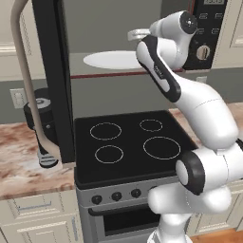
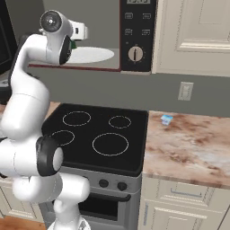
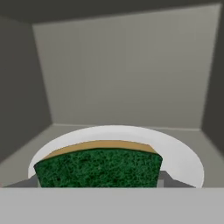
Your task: Place the sponge inside the microwave to prepare for sanitizing.
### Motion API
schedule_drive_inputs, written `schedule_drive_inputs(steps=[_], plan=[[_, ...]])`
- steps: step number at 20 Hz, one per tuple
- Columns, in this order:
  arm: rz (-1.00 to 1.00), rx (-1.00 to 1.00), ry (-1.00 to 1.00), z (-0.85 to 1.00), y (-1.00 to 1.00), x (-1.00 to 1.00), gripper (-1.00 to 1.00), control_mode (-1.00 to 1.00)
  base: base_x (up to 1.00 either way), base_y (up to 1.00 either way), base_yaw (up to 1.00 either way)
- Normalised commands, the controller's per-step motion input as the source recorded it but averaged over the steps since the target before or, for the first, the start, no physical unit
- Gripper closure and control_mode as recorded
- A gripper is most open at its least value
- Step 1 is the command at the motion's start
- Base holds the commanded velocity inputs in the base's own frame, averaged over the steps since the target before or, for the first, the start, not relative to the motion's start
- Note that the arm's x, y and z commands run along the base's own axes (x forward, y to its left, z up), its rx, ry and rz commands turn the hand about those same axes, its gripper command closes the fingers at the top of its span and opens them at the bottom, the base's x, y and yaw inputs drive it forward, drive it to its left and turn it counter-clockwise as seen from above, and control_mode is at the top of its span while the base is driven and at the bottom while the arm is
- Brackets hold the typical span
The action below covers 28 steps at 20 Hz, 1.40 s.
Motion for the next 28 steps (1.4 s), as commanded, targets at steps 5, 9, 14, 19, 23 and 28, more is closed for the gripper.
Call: schedule_drive_inputs(steps=[5, 9, 14, 19, 23, 28], plan=[[0.0, 0.0, -0.02, -0.19, 0.18, 0.25, 1.0, -1.0, 0.0, 0.0, 0.0], [0.0, 0.0, -0.01, -0.18, 0.09, 0.3, 1.0, -1.0, 0.0, 0.0, 0.0], [0.0, 0.0, 0.0, -0.1, 0.01, 0.33, 1.0, -1.0, 0.0, 0.0, 0.0], [0.0, 0.0, 0.03, -0.02, 0.0, 0.35, 1.0, -1.0, 0.0, 0.0, 0.0], [0.0, 0.0, 0.1, 0.0, 0.0, 0.27, 1.0, -1.0, 0.0, 0.0, 0.0], [0.0, 0.0, 0.18, 0.0, 0.02, 0.15, 1.0, -1.0, 0.0, 0.0, 0.0]])
